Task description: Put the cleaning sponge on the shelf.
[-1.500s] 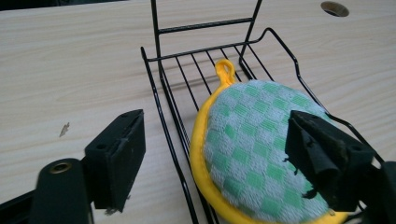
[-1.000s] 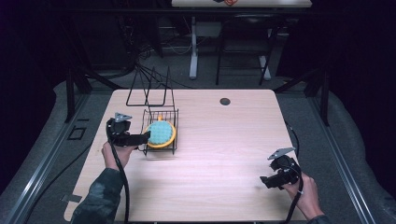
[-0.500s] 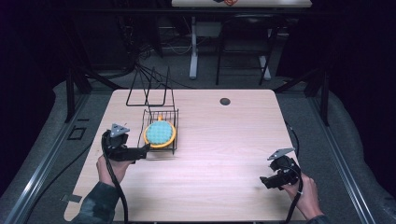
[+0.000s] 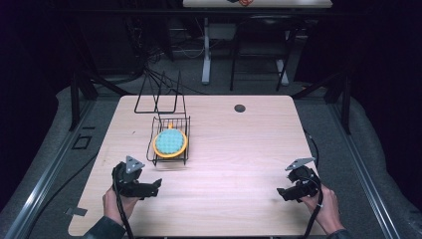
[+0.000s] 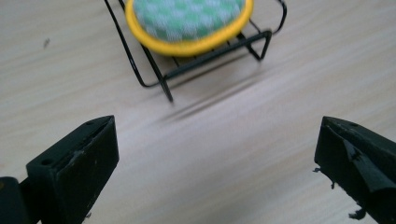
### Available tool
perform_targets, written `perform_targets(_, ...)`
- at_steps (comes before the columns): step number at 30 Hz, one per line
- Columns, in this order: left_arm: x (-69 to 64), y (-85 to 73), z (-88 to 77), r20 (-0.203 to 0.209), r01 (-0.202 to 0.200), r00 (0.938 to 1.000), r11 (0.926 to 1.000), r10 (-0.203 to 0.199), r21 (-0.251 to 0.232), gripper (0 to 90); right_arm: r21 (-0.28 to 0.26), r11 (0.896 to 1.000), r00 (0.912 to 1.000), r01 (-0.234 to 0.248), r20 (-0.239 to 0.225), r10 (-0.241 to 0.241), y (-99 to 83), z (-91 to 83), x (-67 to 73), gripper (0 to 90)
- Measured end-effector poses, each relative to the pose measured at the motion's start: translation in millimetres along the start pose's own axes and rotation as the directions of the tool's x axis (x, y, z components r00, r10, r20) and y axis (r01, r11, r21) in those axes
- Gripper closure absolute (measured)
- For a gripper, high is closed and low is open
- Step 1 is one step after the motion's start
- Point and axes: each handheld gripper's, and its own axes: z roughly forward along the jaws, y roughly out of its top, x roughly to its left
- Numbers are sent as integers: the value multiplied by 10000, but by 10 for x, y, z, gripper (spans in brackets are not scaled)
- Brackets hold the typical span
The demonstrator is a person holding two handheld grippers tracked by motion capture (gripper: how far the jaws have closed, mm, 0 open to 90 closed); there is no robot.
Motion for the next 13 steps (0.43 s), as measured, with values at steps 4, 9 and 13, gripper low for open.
perform_targets(4,18,-35,61,320,73,9995,9998,-79,175,0,29,10000,10000,34,5,-34,5,19,9,147)
perform_targets(9,72,-39,95,529,36,9986,9998,-25,-211,0,105,9999,9999,46,114,-47,-6,29,5,148)
perform_targets(13,82,-46,116,422,-31,9991,10000,32,-26,0,-34,10000,10000,-37,46,37,-7,24,-5,146)
